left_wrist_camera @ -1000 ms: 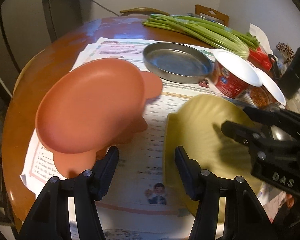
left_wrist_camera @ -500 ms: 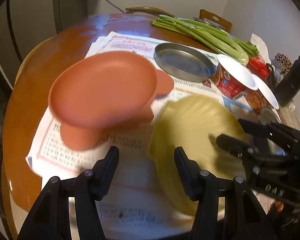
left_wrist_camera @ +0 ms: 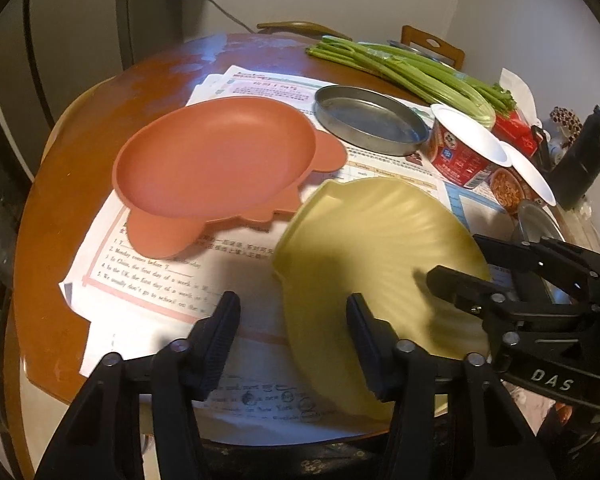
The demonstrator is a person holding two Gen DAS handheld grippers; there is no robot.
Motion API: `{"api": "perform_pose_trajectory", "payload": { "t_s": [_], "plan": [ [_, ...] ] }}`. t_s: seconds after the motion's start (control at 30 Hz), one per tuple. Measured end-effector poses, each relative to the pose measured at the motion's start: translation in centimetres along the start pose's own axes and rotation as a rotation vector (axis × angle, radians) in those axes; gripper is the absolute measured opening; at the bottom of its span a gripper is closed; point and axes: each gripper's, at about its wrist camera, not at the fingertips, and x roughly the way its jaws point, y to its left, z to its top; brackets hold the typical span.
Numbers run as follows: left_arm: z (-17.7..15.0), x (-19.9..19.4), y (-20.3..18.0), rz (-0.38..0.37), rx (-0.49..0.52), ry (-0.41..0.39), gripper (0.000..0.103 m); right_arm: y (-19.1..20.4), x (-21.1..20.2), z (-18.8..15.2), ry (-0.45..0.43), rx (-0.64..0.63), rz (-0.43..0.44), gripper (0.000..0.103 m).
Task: Organize plates and bowls
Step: 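Grasp the rim of the yellow shell-shaped plate with the left tool, then lift the yellow plate with the left tool and carry it over the orange plate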
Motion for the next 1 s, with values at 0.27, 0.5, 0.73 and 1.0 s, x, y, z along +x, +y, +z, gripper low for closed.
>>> {"api": "perform_pose_trajectory", "payload": {
  "t_s": [0.27, 0.5, 0.73, 1.0],
  "plan": [
    [0.1, 0.2, -0.9, -0.025, 0.015, -0.005, 0.039, 0.6, 0.5, -0.4, -0.003, -0.032, -0.022, 0.053],
    [0.2, 0.0, -1.6, -0.034, 0.033, -0.005, 0.039, -0.1, -0.1, -0.6, -0.013, 0.004, -0.009, 0.053],
    [0.6, -0.5, -1.4, -0.040, 0.032, -0.015, 0.039, -0.5, -1.1, -0.7, -0.022, 0.041, 0.013, 0.053],
    [1.6, -1.5, -0.4, -0.040, 0.005, -0.047, 0.039, 0.4, -1.9, -0.1, -0.042, 0.034, 0.035, 0.053]
  ]
}}
